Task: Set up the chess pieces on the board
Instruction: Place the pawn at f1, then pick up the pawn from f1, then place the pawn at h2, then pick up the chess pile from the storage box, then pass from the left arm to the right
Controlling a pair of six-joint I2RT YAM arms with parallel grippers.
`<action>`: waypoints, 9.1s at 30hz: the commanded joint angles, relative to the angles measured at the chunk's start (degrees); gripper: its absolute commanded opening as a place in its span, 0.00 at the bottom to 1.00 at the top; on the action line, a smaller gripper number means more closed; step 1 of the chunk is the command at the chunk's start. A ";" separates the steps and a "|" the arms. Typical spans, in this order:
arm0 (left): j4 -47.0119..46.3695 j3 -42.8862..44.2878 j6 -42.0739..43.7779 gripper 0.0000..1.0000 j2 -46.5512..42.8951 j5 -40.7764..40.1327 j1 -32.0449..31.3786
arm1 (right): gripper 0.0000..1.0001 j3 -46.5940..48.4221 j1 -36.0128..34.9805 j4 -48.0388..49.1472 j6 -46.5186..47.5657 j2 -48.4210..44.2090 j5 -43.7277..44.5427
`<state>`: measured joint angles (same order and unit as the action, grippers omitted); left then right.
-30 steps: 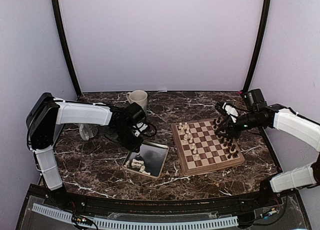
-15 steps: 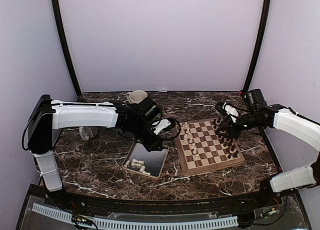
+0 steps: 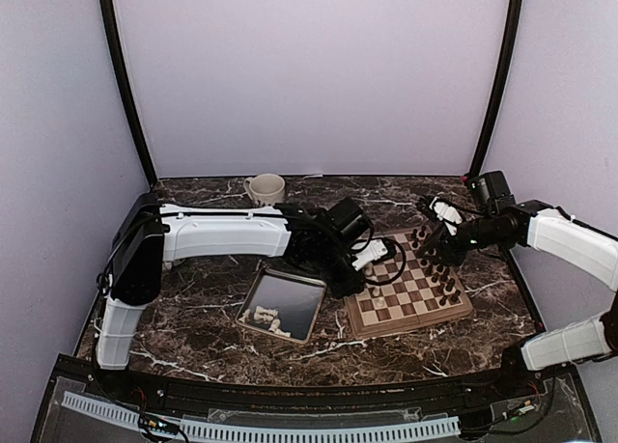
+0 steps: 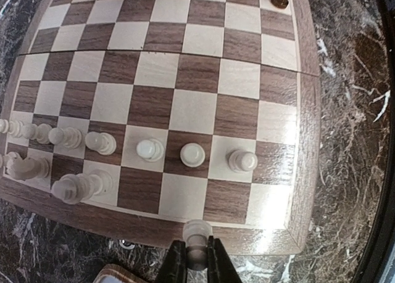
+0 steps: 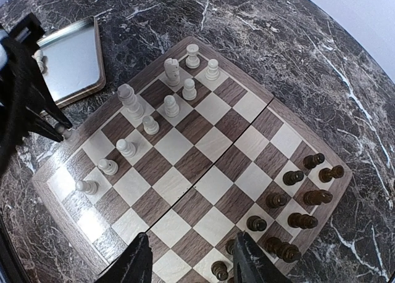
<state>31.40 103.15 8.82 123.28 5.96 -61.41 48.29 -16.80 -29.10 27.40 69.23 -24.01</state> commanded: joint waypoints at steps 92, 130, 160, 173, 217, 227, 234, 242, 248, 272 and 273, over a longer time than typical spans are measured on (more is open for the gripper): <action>-16.02 -28.10 -12.79 0.70 -29.23 -0.92 25.29 | 0.09 27.96 -28.47 -16.28 7.83 32.88 9.60; -13.08 -26.69 -8.20 0.68 -28.32 -2.36 25.37 | 0.10 7.91 -31.07 -11.64 10.29 17.13 12.45; -11.84 -25.97 -8.29 0.68 -27.27 -1.77 25.37 | 0.21 6.17 -31.03 -9.34 9.47 18.84 14.28; -6.01 -22.55 -12.78 0.66 -27.01 -9.24 25.26 | 0.28 12.55 -26.00 -13.75 7.88 10.96 9.66; 10.80 -31.45 10.84 0.34 -16.55 -5.73 10.91 | 0.30 1.01 -13.46 0.54 4.28 1.68 -2.62; 10.73 -31.91 10.21 0.23 -14.05 -5.82 10.78 | 0.30 0.97 -13.50 0.20 4.63 2.71 -2.70; 12.44 -32.06 6.27 0.27 -13.86 -7.71 10.69 | 0.31 1.24 -13.50 -0.24 4.69 3.13 -3.13; 15.09 -31.79 1.91 0.27 -12.37 -15.03 10.77 | 0.31 1.28 -13.52 -0.49 4.75 3.58 -3.42; 17.40 -30.88 -1.55 0.20 -9.88 -18.08 10.78 | 0.31 1.41 -13.50 -0.77 4.72 3.98 -3.57; -9.79 -38.02 -3.15 0.07 -30.83 -4.23 10.78 | 0.36 22.58 -12.27 -9.86 -4.95 13.56 -15.32; -12.26 -39.34 -3.33 0.07 -31.52 -3.60 10.78 | 0.37 24.45 -12.25 -11.39 -5.20 15.84 -17.48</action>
<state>30.22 68.58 7.22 94.70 -0.78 -50.72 67.05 -29.30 -34.70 25.54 78.76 -32.18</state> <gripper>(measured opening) 0.169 0.360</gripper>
